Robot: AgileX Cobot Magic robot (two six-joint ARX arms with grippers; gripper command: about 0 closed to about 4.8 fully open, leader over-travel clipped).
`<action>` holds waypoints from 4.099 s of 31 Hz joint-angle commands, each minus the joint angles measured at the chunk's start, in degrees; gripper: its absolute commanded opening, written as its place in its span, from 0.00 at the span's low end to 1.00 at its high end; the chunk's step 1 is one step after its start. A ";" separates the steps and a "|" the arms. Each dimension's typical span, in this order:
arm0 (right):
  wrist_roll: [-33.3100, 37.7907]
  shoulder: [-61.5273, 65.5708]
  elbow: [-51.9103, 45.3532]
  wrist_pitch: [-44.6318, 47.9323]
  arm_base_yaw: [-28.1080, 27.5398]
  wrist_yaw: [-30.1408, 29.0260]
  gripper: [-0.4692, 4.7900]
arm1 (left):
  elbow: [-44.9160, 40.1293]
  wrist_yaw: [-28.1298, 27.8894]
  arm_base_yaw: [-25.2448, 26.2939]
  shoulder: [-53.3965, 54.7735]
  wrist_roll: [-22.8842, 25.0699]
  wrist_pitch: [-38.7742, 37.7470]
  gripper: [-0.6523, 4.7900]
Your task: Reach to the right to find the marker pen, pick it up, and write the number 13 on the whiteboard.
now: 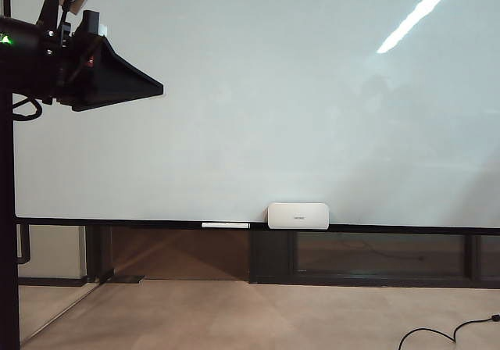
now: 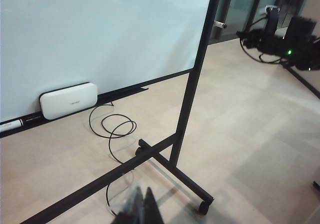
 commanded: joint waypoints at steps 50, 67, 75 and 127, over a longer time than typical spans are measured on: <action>-2.99 16.65 30.47 -6.21 -0.11 -1.88 0.58 | 1.68 -5.29 0.07 -0.09 1.53 -1.81 0.11; -3.52 16.68 31.98 -7.63 1.31 -1.44 0.54 | 1.66 -5.07 0.07 -0.09 1.99 -2.03 0.11; -3.21 18.47 35.47 -10.08 1.36 0.70 0.52 | 1.64 -5.07 0.07 -0.09 2.73 -2.14 0.11; -3.61 21.31 39.36 -9.68 1.36 2.84 0.09 | 1.68 -4.63 0.07 -0.09 3.06 -2.43 0.11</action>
